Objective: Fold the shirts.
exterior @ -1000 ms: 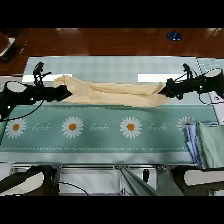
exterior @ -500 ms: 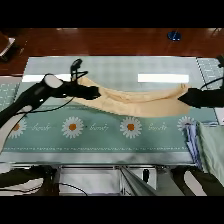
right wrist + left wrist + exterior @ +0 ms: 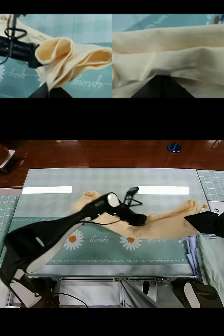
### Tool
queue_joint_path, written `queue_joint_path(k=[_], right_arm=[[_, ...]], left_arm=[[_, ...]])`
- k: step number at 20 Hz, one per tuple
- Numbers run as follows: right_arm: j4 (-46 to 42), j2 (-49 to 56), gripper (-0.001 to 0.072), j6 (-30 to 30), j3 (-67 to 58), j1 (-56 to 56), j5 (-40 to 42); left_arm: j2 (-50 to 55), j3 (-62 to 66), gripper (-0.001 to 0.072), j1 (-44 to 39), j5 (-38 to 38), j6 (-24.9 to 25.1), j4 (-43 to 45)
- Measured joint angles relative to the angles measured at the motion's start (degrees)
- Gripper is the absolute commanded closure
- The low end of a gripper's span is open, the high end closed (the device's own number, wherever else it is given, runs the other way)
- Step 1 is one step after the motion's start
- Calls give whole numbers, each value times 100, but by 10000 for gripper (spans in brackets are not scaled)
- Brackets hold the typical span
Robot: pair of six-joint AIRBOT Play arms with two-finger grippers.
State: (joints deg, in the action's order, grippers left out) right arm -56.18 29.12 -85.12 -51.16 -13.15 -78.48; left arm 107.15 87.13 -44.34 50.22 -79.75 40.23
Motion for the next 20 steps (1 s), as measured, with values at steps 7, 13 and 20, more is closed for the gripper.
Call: queue_joint_path(k=[7, 13, 20], right_arm=[[275, -81, 694, -11, 4, 0, 175], [752, 573, 694, -2, -33, 708, 560], [1058, 3639, 693, 138, -1641, 2997, 2131]], left_arm=[[271, 396, 683, -293, 391, -179, -20], [-1001, 203, 683, 1930, 1158, -369, 684], [-4295, -2052, 683, 4347, 1283, -39, 1311]])
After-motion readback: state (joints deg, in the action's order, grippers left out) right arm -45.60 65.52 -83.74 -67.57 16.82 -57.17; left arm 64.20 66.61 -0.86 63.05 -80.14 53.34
